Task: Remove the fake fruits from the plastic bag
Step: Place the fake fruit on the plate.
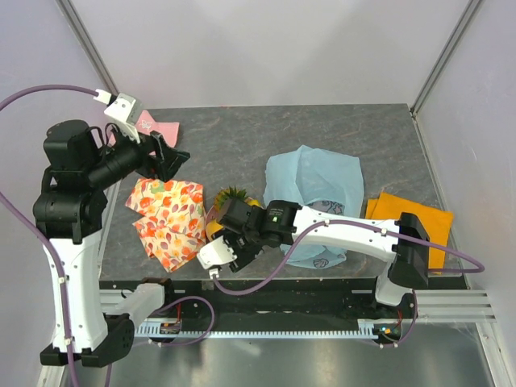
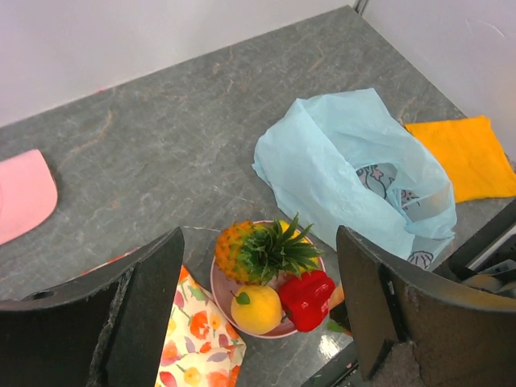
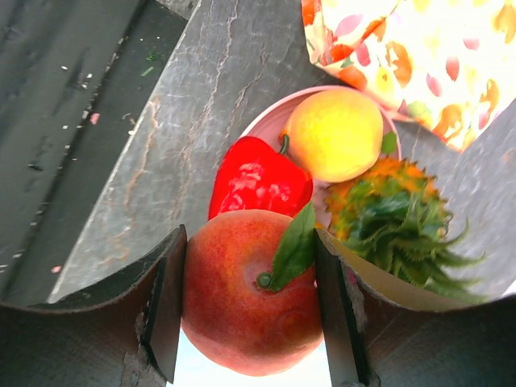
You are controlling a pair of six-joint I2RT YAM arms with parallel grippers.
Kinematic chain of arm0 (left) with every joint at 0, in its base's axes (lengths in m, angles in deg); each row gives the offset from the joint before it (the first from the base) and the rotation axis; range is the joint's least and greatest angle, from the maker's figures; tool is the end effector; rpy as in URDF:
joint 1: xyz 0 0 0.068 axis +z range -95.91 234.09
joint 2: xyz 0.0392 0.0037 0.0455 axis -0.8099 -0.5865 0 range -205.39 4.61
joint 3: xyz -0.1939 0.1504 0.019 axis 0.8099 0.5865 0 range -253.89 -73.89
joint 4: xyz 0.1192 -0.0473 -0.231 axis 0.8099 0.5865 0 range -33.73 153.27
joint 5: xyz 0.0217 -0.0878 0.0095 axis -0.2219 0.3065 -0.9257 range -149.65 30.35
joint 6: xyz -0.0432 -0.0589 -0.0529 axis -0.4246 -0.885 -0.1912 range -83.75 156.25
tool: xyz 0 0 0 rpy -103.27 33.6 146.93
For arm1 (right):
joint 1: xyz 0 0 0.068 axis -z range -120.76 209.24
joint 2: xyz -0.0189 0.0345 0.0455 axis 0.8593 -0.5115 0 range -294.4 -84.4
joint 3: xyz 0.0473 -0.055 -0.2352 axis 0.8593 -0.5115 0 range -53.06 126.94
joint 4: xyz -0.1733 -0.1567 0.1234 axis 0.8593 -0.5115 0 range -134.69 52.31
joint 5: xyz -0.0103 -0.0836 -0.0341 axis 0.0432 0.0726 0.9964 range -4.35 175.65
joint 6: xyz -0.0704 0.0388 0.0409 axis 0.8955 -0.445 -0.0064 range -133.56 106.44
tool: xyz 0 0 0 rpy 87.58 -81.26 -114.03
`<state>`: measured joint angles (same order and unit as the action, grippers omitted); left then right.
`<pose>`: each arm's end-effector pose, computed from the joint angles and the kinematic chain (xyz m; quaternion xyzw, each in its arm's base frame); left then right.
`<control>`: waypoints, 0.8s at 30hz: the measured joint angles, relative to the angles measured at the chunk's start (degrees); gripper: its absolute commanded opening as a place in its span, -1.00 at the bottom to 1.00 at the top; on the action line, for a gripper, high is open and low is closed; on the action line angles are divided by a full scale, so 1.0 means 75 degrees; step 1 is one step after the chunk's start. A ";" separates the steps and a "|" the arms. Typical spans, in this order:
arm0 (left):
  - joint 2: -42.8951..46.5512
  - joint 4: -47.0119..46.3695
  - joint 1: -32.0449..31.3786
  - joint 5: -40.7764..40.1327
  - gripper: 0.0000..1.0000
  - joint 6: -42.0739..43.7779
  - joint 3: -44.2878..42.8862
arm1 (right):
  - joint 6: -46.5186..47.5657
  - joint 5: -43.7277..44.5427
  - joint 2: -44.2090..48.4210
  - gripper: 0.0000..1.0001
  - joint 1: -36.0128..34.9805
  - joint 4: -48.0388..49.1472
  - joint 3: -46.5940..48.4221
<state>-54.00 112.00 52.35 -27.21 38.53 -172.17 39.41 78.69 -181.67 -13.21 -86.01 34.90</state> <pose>0.1845 -0.0489 0.4804 0.1948 0.7608 -0.2204 0.5785 0.1073 0.3716 0.2370 -0.8596 0.4245 0.1045 0.2644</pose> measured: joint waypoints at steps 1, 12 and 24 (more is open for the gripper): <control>-0.0032 0.0000 0.0026 0.0047 0.65 -0.0006 0.0029 | 0.0093 0.0000 -0.0015 -0.62 -0.0003 0.0070 -0.0044; -0.0256 -0.0015 0.0175 0.0297 0.64 -0.0219 0.0163 | 0.0522 -0.0122 -0.0525 -0.62 0.0245 0.0702 -0.0143; -0.0525 -0.0082 0.0635 0.0790 0.62 -0.0458 0.0391 | 0.0603 -0.0382 -0.0915 -0.58 0.0944 0.0813 0.0058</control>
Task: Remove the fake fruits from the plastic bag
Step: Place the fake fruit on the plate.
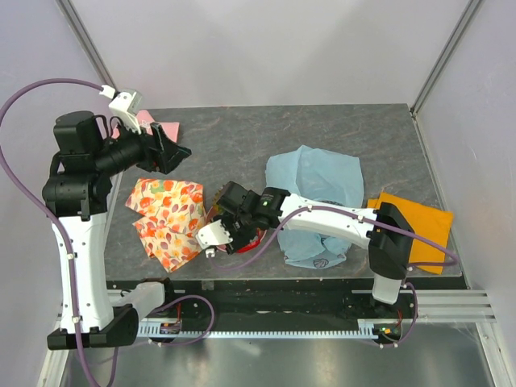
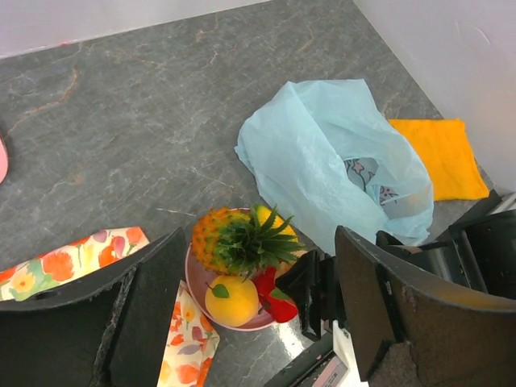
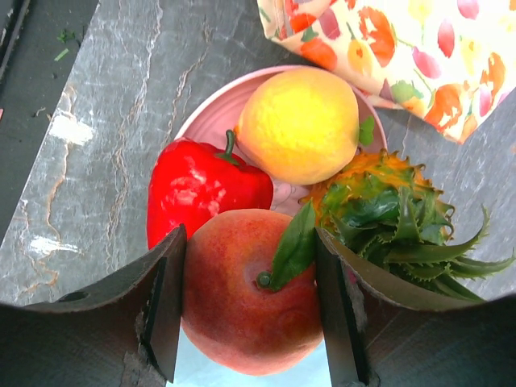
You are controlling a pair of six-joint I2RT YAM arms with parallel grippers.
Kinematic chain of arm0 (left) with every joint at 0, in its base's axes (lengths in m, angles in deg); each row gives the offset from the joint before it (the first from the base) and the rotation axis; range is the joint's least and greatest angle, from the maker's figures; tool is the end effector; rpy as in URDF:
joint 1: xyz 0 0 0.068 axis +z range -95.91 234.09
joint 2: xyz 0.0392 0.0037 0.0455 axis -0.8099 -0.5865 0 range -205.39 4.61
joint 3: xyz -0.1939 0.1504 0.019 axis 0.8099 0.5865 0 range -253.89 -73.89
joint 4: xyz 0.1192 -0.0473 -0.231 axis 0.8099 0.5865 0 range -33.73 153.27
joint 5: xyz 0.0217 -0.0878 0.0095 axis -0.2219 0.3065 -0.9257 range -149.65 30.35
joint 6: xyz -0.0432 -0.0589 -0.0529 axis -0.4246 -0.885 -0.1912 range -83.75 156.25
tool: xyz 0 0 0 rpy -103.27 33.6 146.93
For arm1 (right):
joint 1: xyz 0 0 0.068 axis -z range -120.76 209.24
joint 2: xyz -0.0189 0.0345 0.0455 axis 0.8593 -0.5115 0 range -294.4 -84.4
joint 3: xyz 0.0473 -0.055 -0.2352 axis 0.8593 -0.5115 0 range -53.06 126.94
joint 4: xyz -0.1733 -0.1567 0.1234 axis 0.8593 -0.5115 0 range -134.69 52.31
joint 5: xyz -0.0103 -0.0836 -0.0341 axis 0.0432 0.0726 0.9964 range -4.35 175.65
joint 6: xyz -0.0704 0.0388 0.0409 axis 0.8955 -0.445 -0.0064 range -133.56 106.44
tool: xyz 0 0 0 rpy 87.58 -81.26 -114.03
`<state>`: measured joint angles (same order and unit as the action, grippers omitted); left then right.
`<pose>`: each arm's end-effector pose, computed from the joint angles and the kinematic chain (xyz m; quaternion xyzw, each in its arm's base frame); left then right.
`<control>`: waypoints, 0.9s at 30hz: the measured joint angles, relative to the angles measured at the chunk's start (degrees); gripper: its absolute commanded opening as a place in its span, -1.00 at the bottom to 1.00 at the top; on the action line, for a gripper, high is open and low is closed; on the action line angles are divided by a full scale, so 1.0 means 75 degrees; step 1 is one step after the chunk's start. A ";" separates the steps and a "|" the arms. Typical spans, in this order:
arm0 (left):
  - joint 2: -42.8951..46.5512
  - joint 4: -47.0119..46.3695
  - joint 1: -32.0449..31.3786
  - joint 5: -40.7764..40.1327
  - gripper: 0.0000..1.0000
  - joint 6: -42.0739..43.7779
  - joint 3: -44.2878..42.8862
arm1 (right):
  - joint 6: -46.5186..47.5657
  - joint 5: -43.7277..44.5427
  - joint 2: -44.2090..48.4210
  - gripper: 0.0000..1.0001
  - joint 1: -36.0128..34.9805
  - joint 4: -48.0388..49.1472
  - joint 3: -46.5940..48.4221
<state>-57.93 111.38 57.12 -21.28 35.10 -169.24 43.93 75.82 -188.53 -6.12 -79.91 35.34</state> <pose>0.2162 -0.0387 0.4559 0.1543 0.7906 -0.2643 0.5305 0.1601 0.3820 0.2033 -0.8523 0.4373 0.1010 0.2688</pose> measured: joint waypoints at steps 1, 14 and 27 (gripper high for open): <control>-0.0012 -0.0003 0.0003 0.0058 0.61 -0.0009 0.0000 | 0.0003 -0.0029 -0.0020 -0.58 0.0000 0.0003 0.0023; -0.0085 -0.0163 0.0023 0.0513 0.60 -0.0087 0.0017 | 0.0023 -0.0140 -0.0216 0.00 0.0003 0.0166 0.0219; -0.0099 -0.0286 0.0052 0.0833 0.58 -0.0187 0.0111 | -0.0105 -0.0082 -0.0216 0.43 0.0003 0.0221 0.0204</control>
<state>-58.67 109.24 57.51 -15.03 33.70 -168.41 43.14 75.21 -190.15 -6.10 -78.25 36.87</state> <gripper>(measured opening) 0.793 0.703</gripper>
